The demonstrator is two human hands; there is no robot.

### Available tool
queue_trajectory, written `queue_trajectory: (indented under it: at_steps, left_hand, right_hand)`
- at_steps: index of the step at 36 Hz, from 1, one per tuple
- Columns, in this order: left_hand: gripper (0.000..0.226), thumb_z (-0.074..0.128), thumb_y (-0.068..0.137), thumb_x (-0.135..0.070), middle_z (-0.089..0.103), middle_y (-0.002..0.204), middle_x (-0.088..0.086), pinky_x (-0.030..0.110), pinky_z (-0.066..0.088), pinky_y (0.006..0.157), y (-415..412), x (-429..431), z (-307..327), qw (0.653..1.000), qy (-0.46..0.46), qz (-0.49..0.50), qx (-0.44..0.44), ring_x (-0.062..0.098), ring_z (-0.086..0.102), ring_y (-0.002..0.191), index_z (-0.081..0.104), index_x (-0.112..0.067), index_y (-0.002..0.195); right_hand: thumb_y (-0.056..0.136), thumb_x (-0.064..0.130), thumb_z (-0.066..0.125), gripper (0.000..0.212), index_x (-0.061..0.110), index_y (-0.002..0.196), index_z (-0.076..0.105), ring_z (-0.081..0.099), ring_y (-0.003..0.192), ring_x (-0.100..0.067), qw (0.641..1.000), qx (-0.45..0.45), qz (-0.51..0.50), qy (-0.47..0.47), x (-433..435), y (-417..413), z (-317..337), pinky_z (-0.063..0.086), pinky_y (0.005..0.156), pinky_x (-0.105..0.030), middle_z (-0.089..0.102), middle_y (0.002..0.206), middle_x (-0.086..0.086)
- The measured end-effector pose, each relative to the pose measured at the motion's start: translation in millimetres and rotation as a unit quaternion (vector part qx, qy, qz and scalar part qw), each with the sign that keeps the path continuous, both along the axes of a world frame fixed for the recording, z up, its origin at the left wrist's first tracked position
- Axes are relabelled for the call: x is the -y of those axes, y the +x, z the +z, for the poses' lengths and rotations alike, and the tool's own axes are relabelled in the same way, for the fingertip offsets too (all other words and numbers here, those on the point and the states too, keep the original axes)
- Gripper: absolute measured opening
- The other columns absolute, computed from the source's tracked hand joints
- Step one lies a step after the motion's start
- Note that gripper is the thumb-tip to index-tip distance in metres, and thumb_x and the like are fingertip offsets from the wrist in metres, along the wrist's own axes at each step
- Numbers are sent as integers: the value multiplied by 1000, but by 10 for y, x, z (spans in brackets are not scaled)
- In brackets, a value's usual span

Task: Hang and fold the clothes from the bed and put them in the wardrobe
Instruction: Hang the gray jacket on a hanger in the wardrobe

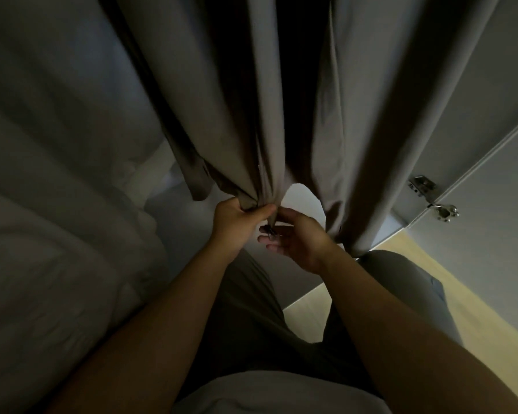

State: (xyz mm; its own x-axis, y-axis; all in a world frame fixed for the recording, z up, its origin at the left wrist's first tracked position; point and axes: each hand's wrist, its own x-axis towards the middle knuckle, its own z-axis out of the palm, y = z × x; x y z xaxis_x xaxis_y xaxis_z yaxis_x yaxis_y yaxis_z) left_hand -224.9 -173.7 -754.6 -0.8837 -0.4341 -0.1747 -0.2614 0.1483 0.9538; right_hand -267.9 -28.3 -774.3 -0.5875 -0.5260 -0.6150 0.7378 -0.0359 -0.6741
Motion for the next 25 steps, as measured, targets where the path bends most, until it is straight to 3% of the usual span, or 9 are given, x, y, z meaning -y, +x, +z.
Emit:
queue_trajectory:
  at_steps: [5, 11, 18, 25]
  left_hand:
    - [16, 84, 71, -34, 74, 70, -8, 28, 54, 69, -3, -26, -24, 998, -35, 57, -12, 6, 70, 68, 72, -25, 66]
    - [18, 85, 75, -27, 73, 68, -7, 32, 55, 73, 20, -42, 11, 996, -25, 83, -3, 7, 69, 67, 72, -25, 63]
    - [20, 83, 78, -31, 72, 65, -9, 23, 47, 63, 72, -21, 41, 994, -10, 110, 24, 0, 64, 58, 71, -19, 66]
    - [16, 80, 82, -32, 72, 68, -10, 25, 46, 62, 127, 32, 26, 992, 33, 118, 40, -2, 64, 60, 72, -20, 74]
  right_hand:
    - [93, 29, 59, 25, 11, 108, 69, 74, 91, -26, 998, -11, 53, 13, -39, 54, 31, 52, 90, -40, 74, 98, -10]
    - [97, 32, 65, 22, 11, 102, 72, 74, 81, -15, 993, -85, 62, 56, -25, 95, 58, 59, 78, -30, 78, 88, -5]
    - [91, 28, 73, 19, 10, 97, 74, 73, 73, -14, 995, -85, 20, 54, 43, 142, 23, 56, 66, -26, 77, 82, -5]
    - [96, 23, 66, 15, 12, 106, 68, 74, 83, -20, 989, -139, 35, 37, 26, 188, -38, 59, 74, -30, 77, 93, -7]
